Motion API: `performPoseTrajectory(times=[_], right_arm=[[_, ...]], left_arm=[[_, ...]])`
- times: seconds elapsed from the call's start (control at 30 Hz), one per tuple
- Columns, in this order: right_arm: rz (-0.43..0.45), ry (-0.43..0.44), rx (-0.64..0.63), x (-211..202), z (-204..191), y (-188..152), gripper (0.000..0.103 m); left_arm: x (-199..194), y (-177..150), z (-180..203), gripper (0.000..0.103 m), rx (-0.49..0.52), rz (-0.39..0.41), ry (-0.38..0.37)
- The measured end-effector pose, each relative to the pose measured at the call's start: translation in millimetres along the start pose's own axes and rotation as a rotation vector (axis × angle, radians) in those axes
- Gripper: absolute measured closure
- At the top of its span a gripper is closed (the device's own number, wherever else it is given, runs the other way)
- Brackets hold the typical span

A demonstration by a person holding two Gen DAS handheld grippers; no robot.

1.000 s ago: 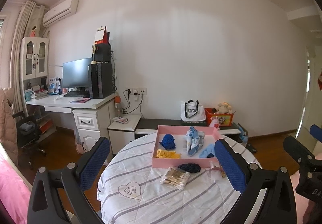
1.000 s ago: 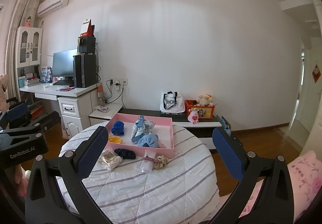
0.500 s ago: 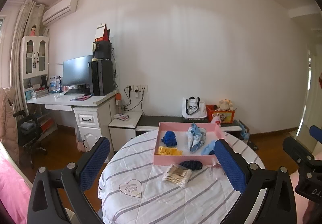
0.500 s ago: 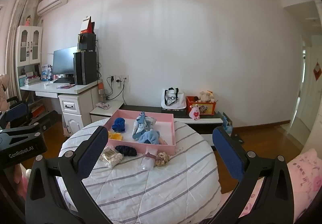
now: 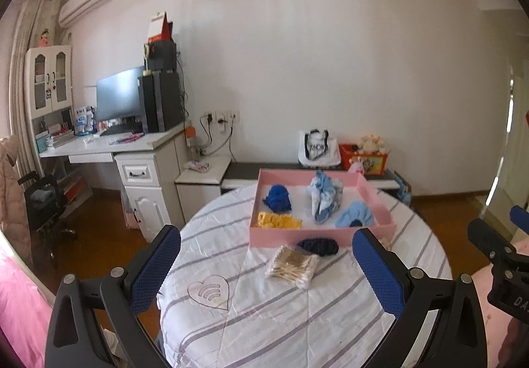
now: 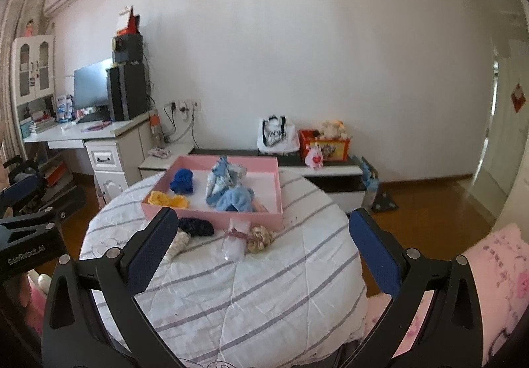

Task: Organize soft objects
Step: 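Grasp the cotton-swab pack with left tool while right tool grasps the beige scrunchie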

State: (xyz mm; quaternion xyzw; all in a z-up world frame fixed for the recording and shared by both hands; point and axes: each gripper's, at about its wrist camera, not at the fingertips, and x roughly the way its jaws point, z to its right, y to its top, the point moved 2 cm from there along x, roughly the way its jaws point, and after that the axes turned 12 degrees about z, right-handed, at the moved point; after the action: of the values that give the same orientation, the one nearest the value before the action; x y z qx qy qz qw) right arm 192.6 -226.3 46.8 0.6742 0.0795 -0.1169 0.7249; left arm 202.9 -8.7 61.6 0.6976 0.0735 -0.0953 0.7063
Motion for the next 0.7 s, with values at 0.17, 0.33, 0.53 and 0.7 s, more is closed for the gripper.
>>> performPoseTrajectory(times=[0.17,0.33,0.53,0.7], right_arm=[[-0.081,-0.026,0.01,27,4,-19,0.0],[-0.168,-0.047,0.021,57,10,-42,0.0],[-0.277,-0.076,0.034,98,19,-70,0.0],[-0.359,-0.087,0.038,131,24,-91,0.0]], left_arm=[[37,-11,5,0.0,0.015,-0.097,-0.017],[83,-22,12,0.0,0.027,-0.197,-0.022],[144,-39,20,0.0,0.052,-0.313,-0.03],[195,-55,26,0.0,0.07,-0.382,-0.038]])
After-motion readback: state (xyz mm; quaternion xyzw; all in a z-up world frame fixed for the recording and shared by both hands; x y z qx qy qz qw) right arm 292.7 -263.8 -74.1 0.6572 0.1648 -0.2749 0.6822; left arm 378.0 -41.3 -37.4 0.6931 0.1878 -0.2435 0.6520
